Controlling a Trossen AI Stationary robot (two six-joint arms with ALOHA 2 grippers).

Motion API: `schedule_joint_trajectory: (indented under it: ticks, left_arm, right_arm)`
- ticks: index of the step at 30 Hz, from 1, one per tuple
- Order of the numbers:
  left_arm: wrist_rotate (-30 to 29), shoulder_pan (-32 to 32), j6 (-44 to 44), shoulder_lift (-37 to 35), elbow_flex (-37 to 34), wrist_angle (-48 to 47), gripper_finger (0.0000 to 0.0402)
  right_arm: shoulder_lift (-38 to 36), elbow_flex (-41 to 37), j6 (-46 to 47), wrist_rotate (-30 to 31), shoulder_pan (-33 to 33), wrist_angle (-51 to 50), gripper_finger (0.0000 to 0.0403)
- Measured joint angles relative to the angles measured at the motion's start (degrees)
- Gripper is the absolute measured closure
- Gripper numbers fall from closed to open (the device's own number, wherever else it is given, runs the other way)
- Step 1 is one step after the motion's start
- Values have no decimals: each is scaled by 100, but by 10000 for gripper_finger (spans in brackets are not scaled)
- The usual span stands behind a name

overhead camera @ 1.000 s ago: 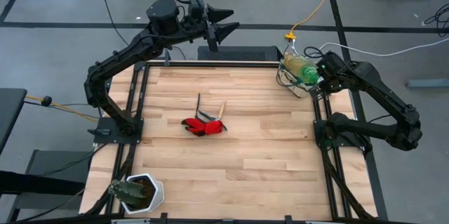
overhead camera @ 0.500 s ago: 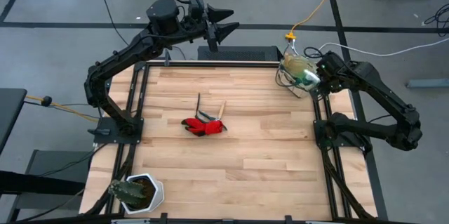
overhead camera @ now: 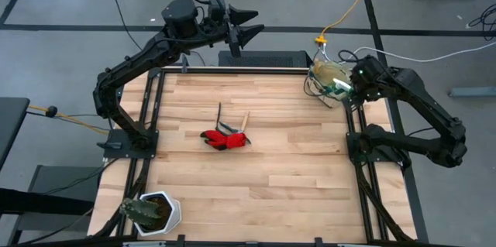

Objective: Pick & Place Garden tools in Gardening bag
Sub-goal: Put the brown trowel into the gardening bag

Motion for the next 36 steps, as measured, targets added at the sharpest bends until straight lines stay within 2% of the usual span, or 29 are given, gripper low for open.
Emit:
schedule_joint_trajectory:
  ticks: [5,13,21,29,36]
  left_arm:
    - [209,4,2,-4,0,-84,110]
    - [580,-15,293,-227,0,-1027,110]
    - [402,-2,579,-421,0,-1771,110]
    - [113,-3,853,-641,0,-2413,110]
    - [-247,-266,954,-714,4,-2900,111]
  right_arm:
    - [0,394,-7,-480,30,220,238]
    - [-164,815,104,-1000,294,1056,239]
    - [-139,818,236,-1456,631,1766,239]
    - [63,818,380,-1445,1026,2241,238]
    - [410,818,392,-1441,1423,2638,238]
